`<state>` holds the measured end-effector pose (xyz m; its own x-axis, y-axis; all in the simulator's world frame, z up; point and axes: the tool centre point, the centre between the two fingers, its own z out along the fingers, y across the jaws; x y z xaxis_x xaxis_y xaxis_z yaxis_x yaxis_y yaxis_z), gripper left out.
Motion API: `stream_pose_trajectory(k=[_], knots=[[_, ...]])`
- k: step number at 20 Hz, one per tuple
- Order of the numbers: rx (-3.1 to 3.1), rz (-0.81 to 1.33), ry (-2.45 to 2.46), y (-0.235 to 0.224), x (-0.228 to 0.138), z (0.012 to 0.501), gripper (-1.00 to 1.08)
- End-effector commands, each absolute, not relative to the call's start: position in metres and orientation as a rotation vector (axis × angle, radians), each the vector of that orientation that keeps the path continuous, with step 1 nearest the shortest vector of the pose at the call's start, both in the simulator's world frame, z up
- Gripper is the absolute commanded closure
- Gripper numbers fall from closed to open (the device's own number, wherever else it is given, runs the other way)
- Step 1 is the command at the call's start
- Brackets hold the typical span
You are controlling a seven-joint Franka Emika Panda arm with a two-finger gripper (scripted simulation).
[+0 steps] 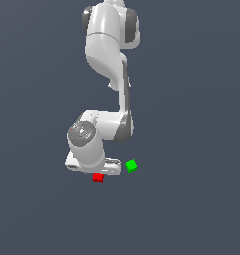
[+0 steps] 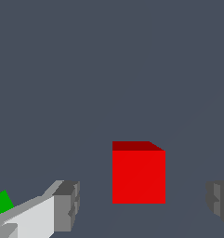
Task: Stack the red cube on top of the green cube.
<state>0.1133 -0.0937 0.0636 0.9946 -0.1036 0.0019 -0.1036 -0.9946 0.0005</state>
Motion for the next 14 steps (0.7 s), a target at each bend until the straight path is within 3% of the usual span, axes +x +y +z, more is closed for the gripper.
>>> stream_pose_trajectory(k=[1, 12, 13, 14], knots=[[3.137, 0.000, -0.164, -0.094, 0.113, 0.053, -0.92], [3.137, 0.000, -0.166, -0.095, 0.115, 0.020, -0.92], [3.137, 0.000, -0.166, -0.095, 0.115, 0.020, 1.08], [3.137, 0.000, -0.166, -0.095, 0.115, 0.020, 1.08]])
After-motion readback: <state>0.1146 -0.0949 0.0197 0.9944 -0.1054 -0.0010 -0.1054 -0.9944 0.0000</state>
